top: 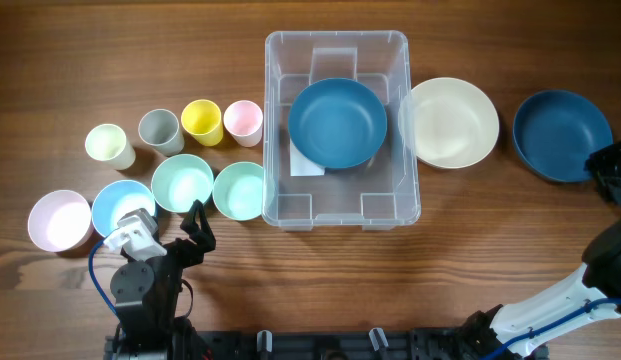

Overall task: Pack container
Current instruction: 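Move the right gripper back to the cream bowl on the right, then grasp the cream bowl rim with the right gripper and lift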

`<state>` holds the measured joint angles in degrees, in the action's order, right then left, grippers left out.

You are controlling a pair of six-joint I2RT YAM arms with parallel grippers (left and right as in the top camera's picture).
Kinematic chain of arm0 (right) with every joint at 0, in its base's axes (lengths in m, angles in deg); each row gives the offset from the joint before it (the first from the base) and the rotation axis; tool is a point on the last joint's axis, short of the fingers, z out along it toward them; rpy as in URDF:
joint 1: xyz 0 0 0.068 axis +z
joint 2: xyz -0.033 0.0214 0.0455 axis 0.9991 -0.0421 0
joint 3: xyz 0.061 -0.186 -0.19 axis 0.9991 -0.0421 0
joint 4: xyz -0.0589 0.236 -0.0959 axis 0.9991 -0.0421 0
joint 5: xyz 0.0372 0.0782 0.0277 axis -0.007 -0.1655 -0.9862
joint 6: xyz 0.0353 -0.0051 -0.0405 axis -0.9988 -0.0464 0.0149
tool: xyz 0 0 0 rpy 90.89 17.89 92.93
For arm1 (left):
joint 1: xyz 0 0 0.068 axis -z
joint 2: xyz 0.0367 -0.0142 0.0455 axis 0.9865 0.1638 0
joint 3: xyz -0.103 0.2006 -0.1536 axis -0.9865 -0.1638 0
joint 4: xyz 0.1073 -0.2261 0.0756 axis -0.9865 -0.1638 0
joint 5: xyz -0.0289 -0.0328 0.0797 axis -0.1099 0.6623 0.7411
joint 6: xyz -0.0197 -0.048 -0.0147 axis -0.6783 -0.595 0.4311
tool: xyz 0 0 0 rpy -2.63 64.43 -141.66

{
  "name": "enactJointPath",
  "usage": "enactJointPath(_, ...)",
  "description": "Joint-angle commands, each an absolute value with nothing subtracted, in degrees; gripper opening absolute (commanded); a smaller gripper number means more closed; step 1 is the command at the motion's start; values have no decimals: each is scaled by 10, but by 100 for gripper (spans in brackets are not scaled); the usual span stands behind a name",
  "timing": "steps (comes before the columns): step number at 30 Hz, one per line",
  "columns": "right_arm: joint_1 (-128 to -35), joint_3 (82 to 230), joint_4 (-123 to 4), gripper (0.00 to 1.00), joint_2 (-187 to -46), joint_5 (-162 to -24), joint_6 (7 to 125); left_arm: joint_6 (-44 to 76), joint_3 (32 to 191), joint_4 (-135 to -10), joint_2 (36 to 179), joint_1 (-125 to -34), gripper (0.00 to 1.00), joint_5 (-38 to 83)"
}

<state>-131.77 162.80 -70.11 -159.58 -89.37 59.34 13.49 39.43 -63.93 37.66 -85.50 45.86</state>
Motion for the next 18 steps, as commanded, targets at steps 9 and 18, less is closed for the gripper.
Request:
enactJointPath(9, -1315, 1566, -640, 37, -1603, -899, 589, 148, 393, -637, 374, -852, 100, 460)
enactJointPath(18, -1302, 1569, -646, 4, -1403, -988, 541, 148, 393, -637, 374, -852, 100, 460)
